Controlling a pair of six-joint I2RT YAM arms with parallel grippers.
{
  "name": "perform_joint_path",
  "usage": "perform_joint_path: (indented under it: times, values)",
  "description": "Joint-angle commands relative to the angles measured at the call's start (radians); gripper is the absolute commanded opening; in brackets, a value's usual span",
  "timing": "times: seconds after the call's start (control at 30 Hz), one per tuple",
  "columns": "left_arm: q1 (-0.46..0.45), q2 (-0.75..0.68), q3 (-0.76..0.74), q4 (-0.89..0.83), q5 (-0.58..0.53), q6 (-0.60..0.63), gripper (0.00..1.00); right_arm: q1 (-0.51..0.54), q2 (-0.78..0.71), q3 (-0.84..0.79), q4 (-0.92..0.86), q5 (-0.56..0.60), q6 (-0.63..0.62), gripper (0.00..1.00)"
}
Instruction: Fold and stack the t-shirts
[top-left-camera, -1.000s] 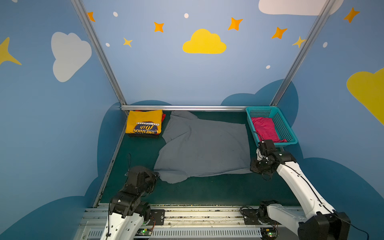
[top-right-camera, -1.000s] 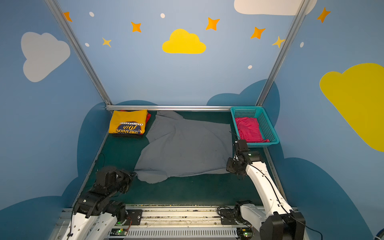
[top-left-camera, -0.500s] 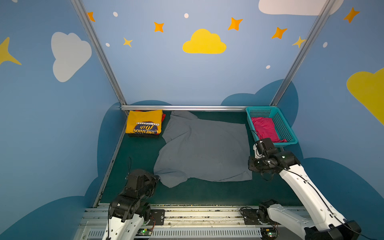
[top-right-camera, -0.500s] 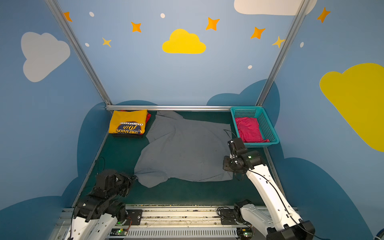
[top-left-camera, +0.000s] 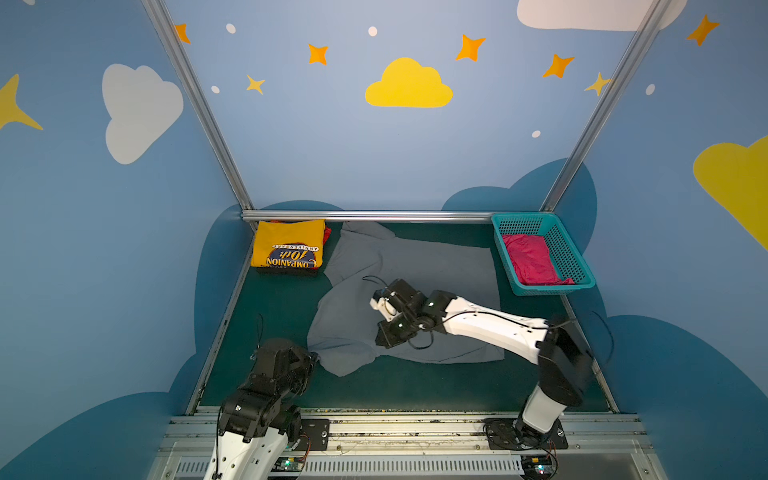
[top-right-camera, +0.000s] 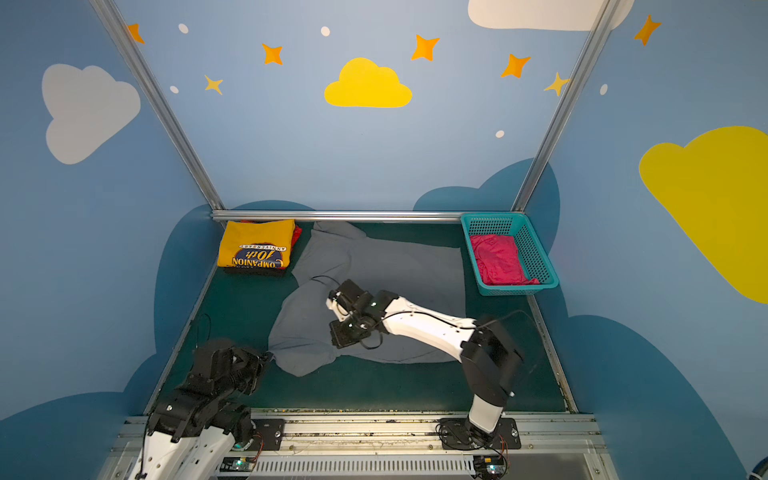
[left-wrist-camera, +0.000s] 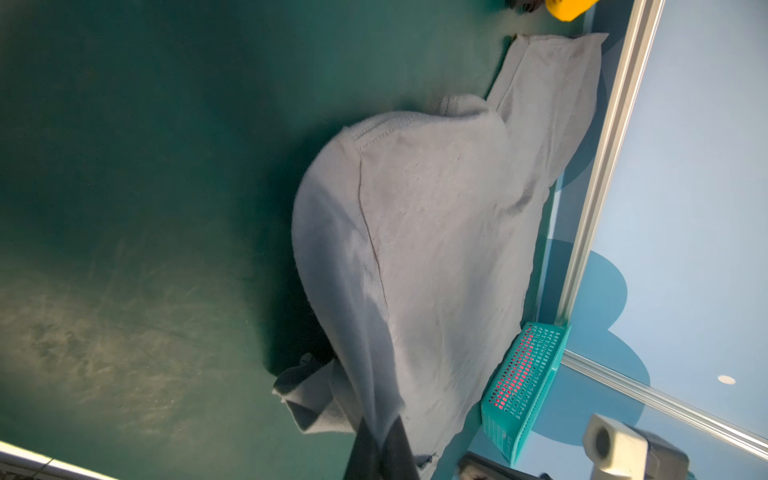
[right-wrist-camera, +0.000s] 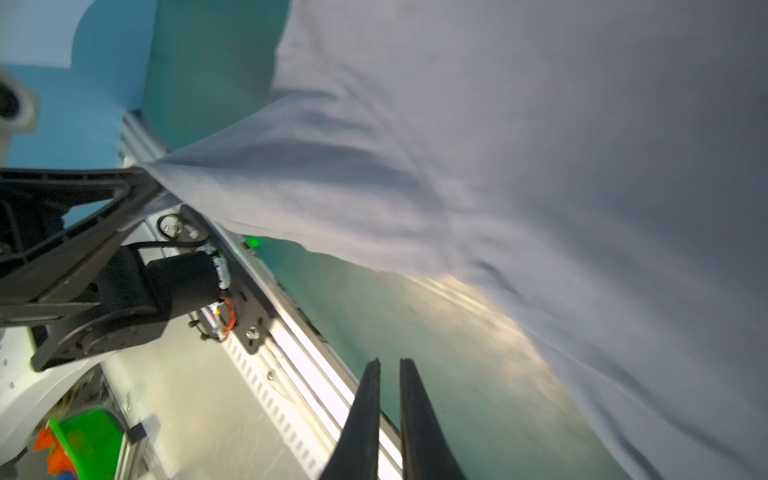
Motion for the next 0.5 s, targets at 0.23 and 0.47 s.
perform_joint_path:
  times: [0.23,0.47]
  values:
    - [-0.003,0.041,0.034,0.081,-0.123,-0.05,0.05,0.066,0.246,0.246,-0.046,-0.087,-0.056,0.26]
    - [-0.003,0.053,0.04,0.073,-0.102,-0.045,0.05,0.055,0.38,0.312,-0.104,-0.039,-0.063,0.32]
